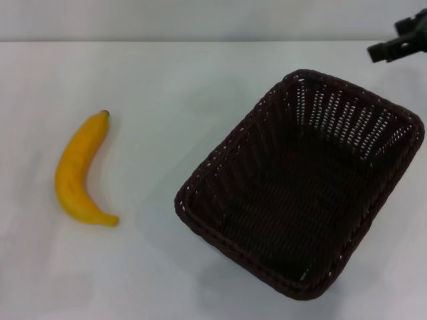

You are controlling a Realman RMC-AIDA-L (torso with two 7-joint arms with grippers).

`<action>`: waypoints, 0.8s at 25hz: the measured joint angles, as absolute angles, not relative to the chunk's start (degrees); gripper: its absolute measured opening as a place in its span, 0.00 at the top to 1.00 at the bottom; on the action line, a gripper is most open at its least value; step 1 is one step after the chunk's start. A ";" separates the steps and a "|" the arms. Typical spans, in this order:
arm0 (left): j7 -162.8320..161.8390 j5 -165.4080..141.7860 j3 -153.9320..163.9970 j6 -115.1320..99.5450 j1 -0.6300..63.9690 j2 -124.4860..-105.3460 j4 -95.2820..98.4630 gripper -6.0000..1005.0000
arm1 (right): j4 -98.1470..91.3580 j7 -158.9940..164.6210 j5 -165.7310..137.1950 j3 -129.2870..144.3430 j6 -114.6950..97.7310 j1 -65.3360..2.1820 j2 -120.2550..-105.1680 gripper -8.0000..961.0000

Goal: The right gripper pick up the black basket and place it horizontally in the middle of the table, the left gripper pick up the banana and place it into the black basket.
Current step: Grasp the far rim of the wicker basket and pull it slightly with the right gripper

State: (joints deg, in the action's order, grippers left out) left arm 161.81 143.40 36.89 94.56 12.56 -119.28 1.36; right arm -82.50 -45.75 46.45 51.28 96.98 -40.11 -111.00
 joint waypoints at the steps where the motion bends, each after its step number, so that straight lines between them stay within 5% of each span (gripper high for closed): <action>1: 161.78 143.39 36.91 94.72 12.60 -119.27 1.52 0.13 | -80.80 -44.74 43.30 51.53 97.58 -42.77 -111.03 0.17; 10: 161.80 143.33 36.90 97.03 10.84 -119.18 2.23 0.13 | -65.16 -42.79 25.24 52.98 97.19 -58.03 -112.89 0.17; 20: 161.81 143.35 36.90 98.57 9.12 -119.28 2.63 0.13 | -52.98 -42.08 13.67 54.29 92.62 -65.20 -114.58 0.18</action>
